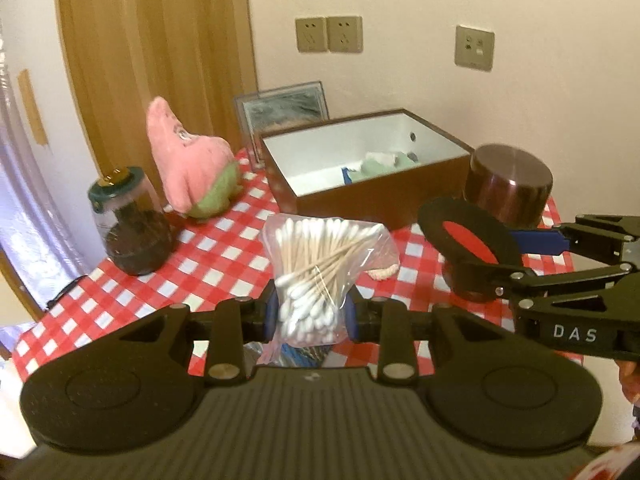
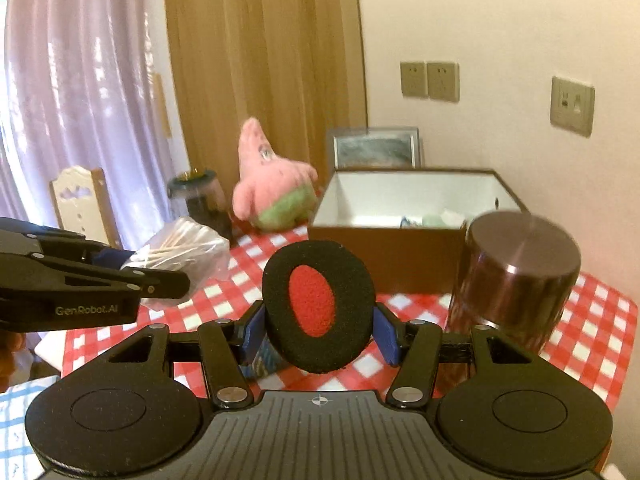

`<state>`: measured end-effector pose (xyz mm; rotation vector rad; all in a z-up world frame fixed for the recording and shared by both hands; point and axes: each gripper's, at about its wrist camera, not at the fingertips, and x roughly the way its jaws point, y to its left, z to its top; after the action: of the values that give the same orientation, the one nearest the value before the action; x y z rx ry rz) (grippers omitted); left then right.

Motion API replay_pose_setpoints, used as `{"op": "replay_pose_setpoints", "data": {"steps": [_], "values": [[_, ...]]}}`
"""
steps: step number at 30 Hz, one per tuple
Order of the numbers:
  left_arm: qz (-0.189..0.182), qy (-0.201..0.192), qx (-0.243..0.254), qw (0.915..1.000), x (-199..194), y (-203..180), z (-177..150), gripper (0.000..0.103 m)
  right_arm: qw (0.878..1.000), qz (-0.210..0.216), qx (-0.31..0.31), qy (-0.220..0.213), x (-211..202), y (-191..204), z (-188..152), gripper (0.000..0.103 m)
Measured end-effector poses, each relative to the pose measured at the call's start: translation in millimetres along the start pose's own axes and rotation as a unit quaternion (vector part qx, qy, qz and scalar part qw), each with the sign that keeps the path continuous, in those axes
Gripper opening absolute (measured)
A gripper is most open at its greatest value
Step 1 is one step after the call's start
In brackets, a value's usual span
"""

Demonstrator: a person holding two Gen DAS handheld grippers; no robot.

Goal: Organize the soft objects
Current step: 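Carry the ring pad and swab bag with both grippers over the box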

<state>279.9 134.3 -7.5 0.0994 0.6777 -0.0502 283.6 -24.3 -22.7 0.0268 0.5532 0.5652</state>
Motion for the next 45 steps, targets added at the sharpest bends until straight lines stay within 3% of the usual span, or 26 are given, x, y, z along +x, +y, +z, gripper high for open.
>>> {"op": "replay_pose_setpoints", "data": {"steps": [7, 12, 24, 32, 45], "values": [[0.012, -0.01, 0.001, 0.9999, -12, -5, 19, 0.029, 1.0, 0.007, 0.012, -0.014, -6, -9, 13, 0.056], [-0.004, -0.019, 0.015, 0.9997, 2, 4, 36, 0.029, 0.999, -0.01, 0.027, -0.015, 8, -10, 28, 0.056], [-0.095, -0.031, 0.063, 0.993, 101, 57, 94, 0.029, 0.993, -0.106, 0.057, -0.016, 98, 0, 81, 0.056], [-0.117, -0.018, 0.09, 0.9888, 160, 67, 127, 0.029, 0.986, -0.148, 0.073, -0.007, 152, -13, 108, 0.056], [-0.132, 0.023, 0.079, 0.9879, 250, 72, 168, 0.029, 0.978, -0.174, 0.113, 0.02, 229, -58, 123, 0.056]]}}
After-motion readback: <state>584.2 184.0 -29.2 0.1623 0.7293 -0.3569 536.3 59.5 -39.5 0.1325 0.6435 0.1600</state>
